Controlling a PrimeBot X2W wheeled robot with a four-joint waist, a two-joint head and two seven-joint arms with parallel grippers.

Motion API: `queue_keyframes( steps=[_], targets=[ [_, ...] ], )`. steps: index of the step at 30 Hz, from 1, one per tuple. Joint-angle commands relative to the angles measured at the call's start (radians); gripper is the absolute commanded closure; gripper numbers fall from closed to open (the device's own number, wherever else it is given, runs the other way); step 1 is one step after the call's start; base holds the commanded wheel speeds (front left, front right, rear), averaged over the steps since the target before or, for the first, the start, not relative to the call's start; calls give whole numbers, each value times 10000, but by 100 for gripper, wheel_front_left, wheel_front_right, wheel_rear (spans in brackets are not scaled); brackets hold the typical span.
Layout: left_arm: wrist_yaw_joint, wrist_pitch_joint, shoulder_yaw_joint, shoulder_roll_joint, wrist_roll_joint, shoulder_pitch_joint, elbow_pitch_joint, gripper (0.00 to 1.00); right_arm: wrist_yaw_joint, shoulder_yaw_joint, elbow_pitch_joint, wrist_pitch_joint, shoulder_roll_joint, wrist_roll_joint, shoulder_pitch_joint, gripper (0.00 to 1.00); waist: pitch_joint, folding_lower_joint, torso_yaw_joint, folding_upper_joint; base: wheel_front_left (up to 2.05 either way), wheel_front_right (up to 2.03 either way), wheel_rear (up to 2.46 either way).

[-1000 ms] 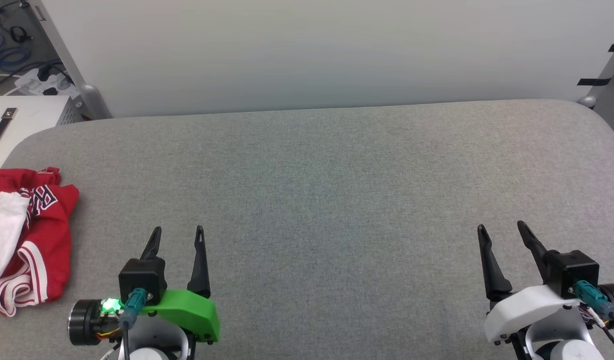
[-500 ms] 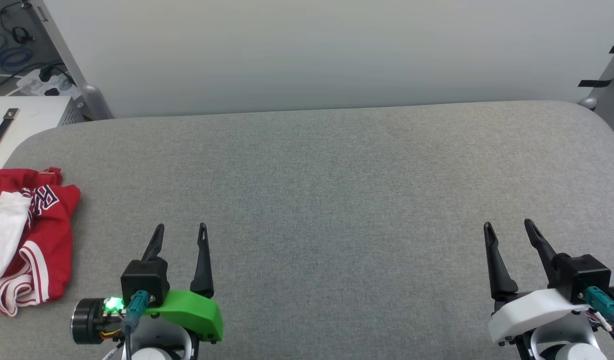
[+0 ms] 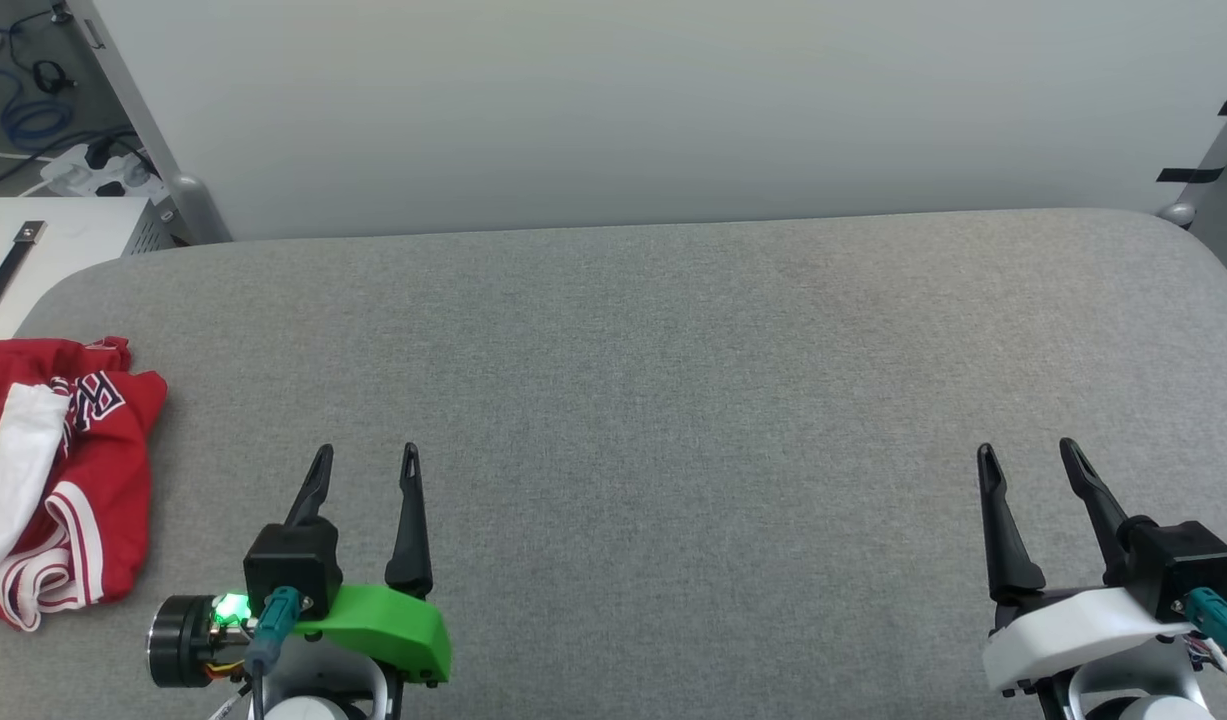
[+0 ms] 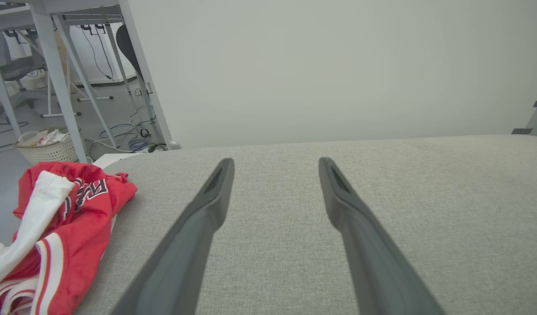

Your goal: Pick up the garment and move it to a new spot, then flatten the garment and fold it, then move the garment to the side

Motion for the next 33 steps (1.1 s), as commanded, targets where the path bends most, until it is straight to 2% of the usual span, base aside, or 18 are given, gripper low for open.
queue_keyframes(
  steps=[1,33],
  targets=[
    [85,-116,-11,-20,-63,66,-15,0,-3,-19,-103,-109,9,55,110,0,-4,0,4,0,0,0,0],
    [225,-777,-207,-33,-219,269,111,0,-5,7,-423,-762,15,349,547,0,-116,0,132,0,0,0,0]
  ],
)
